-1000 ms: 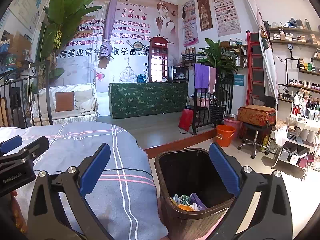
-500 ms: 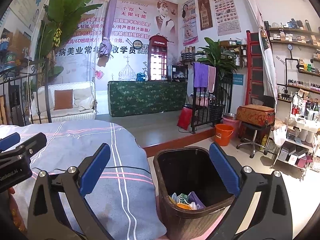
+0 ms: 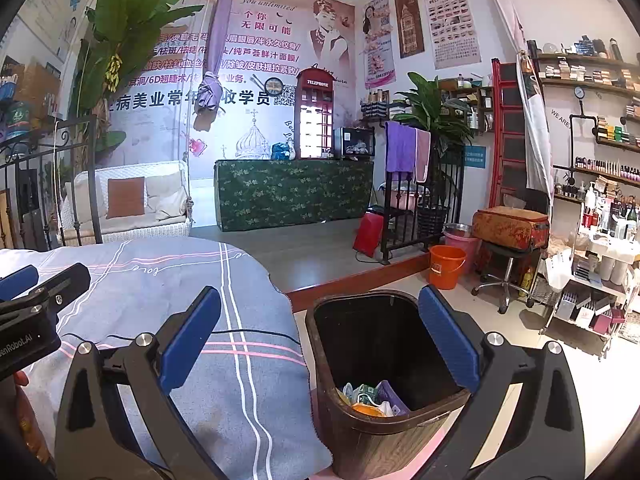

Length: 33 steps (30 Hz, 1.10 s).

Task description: Collect trash

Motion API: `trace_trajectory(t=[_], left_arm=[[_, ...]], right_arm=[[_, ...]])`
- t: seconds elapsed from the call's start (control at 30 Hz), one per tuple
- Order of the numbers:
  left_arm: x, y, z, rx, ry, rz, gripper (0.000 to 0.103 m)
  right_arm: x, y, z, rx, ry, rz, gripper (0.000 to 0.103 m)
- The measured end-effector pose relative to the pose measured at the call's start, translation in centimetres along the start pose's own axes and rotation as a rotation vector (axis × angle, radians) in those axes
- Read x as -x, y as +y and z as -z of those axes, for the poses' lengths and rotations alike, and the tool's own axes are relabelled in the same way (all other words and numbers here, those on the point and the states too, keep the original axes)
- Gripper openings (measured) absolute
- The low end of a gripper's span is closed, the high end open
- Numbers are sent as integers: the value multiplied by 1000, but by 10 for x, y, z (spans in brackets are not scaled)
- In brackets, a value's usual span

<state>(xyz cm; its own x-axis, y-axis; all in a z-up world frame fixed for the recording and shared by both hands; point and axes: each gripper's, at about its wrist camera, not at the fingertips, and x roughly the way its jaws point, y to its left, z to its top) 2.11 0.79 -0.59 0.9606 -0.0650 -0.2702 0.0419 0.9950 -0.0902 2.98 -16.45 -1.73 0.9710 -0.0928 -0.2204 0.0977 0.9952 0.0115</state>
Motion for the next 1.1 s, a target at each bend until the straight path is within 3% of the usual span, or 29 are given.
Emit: trace_trajectory(t=[1.1], left_arm=[[7,-2,-1,0,1,-5,97]], right_arm=[[-6,8,2,-5,21,8,97]])
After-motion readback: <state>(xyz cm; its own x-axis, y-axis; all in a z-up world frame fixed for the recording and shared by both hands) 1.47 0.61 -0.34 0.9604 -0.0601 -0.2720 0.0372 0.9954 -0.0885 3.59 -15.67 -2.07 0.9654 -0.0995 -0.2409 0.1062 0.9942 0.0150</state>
